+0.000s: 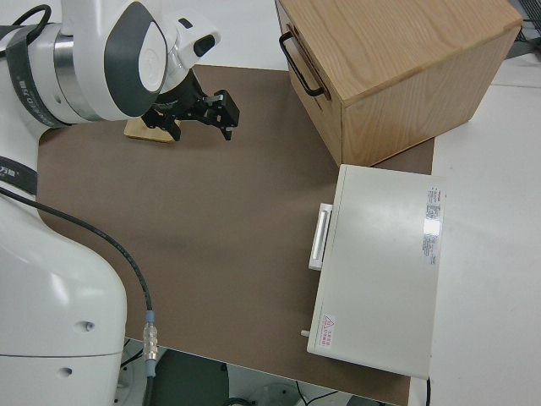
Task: Pick gray plate from low plate rack and place it on table with left arm
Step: 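Move the left gripper down toward the gray plate in the low rack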
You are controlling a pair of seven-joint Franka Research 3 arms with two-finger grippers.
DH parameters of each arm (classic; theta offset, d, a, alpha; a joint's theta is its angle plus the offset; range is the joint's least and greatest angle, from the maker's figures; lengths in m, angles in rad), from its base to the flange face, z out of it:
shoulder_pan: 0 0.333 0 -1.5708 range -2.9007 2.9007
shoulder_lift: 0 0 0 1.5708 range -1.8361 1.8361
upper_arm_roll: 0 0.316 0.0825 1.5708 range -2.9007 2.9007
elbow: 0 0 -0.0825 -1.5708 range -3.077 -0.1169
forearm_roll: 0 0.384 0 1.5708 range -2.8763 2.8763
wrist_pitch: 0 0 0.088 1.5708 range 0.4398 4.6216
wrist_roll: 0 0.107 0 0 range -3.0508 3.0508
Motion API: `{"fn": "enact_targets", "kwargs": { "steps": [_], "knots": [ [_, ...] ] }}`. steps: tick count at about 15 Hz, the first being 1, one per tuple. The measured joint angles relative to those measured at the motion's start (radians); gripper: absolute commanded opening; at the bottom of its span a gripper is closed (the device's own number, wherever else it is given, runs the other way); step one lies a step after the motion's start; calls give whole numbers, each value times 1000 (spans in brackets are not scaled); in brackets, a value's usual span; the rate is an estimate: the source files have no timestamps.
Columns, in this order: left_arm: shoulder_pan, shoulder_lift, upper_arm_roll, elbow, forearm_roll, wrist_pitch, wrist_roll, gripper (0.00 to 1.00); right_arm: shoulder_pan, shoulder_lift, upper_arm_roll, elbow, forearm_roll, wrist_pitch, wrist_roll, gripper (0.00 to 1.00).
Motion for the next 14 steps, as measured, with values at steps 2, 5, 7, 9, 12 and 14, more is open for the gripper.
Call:
{"fn": "enact_targets", "kwargs": {
  "steps": [2,5,7,9,12,14],
  "knots": [
    [0,0,1,-1,-2,-1,-54,987,0,0,0,0,0,0,0,983],
    [-6,1,-3,-5,-3,-1,-137,989,0,0,0,0,0,0,0,983],
    [-10,1,-3,-8,-3,-1,-118,993,0,0,0,0,0,0,0,983],
    [-9,1,1,-11,-3,-1,-63,993,0,0,0,0,0,0,0,983],
    [-9,2,4,-21,48,-1,-25,993,0,0,0,0,0,0,0,983],
    [-9,4,-2,-51,129,-2,-18,991,0,0,0,0,0,0,0,983]
  ]
}}
